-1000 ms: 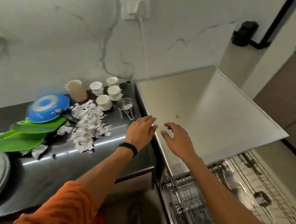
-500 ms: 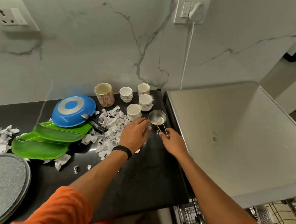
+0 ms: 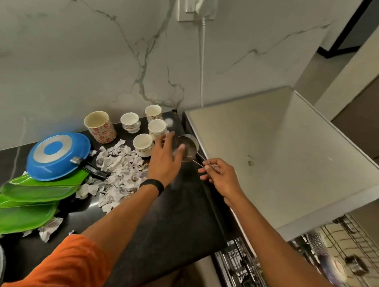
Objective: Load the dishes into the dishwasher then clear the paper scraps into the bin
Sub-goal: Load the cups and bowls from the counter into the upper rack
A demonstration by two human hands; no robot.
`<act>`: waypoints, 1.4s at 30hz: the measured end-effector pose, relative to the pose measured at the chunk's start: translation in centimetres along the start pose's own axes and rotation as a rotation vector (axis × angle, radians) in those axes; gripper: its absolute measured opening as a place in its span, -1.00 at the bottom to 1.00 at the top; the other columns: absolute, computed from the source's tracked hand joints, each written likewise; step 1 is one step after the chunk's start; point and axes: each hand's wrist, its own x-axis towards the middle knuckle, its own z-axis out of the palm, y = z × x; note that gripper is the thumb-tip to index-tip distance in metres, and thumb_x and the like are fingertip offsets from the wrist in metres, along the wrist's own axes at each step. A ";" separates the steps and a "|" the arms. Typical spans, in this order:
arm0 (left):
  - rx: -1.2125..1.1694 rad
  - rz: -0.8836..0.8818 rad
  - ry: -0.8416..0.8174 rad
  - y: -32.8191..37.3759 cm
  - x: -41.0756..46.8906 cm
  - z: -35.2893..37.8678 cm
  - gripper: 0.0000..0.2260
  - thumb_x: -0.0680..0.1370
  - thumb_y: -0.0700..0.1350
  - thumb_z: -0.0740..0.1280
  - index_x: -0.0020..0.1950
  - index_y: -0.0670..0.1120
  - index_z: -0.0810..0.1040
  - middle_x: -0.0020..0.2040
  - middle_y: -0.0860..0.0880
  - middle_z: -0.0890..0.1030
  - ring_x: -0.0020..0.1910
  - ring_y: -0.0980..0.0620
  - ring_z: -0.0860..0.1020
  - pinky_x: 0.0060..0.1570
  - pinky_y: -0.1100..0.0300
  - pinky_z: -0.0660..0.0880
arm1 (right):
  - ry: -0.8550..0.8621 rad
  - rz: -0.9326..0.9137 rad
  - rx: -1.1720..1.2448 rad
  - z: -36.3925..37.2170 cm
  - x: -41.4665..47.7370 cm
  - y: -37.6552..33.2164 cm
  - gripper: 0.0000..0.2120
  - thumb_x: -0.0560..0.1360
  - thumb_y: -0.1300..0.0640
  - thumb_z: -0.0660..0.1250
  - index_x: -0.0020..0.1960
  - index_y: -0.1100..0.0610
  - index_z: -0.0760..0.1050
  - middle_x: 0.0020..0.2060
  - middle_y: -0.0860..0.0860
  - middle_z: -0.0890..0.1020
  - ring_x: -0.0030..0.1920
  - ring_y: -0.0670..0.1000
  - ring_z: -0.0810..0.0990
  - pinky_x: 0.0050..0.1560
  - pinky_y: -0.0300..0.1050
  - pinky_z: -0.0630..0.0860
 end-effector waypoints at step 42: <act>0.103 0.337 -0.984 30.9 -18.3 48.2 -0.64 0.52 0.10 0.48 0.22 -0.01 0.51 0.02 0.03 0.62 -0.02 0.04 0.58 -0.02 0.12 0.53 | 0.660 0.325 -0.273 -43.5 -14.6 31.4 -0.89 0.64 -0.08 0.30 0.14 -0.12 0.49 -0.01 -0.15 0.64 0.01 0.01 0.63 0.16 0.13 0.53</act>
